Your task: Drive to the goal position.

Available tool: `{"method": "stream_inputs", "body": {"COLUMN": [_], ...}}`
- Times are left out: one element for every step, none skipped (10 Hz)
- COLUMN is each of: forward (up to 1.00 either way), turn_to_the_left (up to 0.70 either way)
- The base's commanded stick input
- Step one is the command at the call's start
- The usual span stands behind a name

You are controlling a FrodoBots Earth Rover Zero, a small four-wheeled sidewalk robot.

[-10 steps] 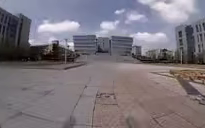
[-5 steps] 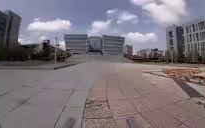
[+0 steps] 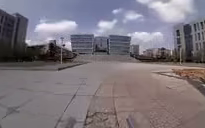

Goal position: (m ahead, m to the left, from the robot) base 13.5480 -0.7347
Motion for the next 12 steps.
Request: {"method": "stream_inputs", "body": {"forward": [0.70, 0.70, 0.70, 0.70, 0.70, 0.70, 0.70, 0.70, 0.70, 0.70, 0.70, 0.70], "turn_to_the_left": [0.13, 0.13, 0.13, 0.13, 0.13, 0.13, 0.13, 0.04, -0.10, -0.22, -0.22, -0.22]}}
